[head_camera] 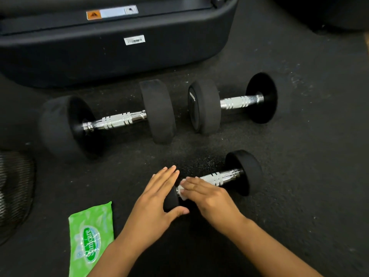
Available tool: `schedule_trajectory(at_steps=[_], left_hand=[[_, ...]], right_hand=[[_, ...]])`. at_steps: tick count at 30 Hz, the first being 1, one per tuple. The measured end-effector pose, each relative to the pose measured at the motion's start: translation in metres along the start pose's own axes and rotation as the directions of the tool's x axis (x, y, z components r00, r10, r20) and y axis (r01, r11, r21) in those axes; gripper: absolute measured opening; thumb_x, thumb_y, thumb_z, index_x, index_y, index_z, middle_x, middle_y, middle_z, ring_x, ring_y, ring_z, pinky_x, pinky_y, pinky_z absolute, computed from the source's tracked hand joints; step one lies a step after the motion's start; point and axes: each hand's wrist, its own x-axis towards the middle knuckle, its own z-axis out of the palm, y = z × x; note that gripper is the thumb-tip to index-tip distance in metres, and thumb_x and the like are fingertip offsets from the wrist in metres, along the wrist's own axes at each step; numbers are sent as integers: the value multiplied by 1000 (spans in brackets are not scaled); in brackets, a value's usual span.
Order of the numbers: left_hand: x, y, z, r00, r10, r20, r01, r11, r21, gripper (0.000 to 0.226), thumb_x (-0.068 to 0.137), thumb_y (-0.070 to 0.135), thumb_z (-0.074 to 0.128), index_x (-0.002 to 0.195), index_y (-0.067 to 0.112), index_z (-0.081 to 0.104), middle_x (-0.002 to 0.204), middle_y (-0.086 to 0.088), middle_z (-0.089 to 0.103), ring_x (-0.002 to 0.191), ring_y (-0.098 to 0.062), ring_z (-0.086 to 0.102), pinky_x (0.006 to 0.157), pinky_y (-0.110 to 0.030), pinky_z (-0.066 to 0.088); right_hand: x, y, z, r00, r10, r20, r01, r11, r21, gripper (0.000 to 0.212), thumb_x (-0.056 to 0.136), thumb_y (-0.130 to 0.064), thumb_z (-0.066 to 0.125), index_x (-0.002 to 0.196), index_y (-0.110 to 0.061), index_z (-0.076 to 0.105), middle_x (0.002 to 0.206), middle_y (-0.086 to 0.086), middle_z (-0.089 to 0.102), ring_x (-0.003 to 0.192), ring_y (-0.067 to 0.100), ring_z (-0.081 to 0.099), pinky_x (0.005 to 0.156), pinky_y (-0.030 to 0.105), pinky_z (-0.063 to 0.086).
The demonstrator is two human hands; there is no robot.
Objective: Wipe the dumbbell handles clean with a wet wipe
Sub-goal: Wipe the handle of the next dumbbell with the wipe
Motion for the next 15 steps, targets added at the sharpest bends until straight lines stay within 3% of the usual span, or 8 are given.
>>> schedule_trajectory(at_steps=[4, 8, 11, 15], left_hand=[[2, -1, 0, 1000, -1, -3, 1, 1000, 7, 89, 67, 53, 72, 141, 22, 32, 147, 16, 25, 138, 5, 11, 113, -18, 4], [1, 0, 0, 1000, -9, -3, 9, 1000, -6, 87, 67, 64, 54, 141, 25, 28, 147, 20, 22, 137, 6, 10, 112, -16, 3], [1, -1, 1, 1000, -17, -4, 17, 1000, 3, 88, 68, 57, 66, 141, 24, 30, 147, 19, 23, 138, 5, 10, 113, -17, 4], [0, 0, -1, 1000, -22, 10, 22, 1000, -14, 88, 67, 50, 72, 141, 29, 28, 147, 25, 18, 137, 8, 7, 113, -16, 3]], right_hand=[[6, -4, 7, 999, 41, -31, -42, 999, -22, 34, 81, -20, 51, 105, -6, 69, 110, 9, 68, 106, 22, 63, 99, 32, 43], [2, 4, 0, 999, -31, -23, 31, 999, -18, 29, 82, -16, 50, 100, -7, 71, 109, 8, 69, 105, 20, 63, 96, 33, 47], [13, -4, 2, 999, 44, 13, -43, 998, -34, 35, 79, -20, 47, 101, -6, 70, 104, 8, 70, 99, 21, 66, 94, 32, 47], [5, 1, -3, 999, -2, 45, 1, 1000, 18, 32, 82, -18, 48, 103, -7, 70, 108, 7, 69, 104, 20, 63, 95, 33, 47]])
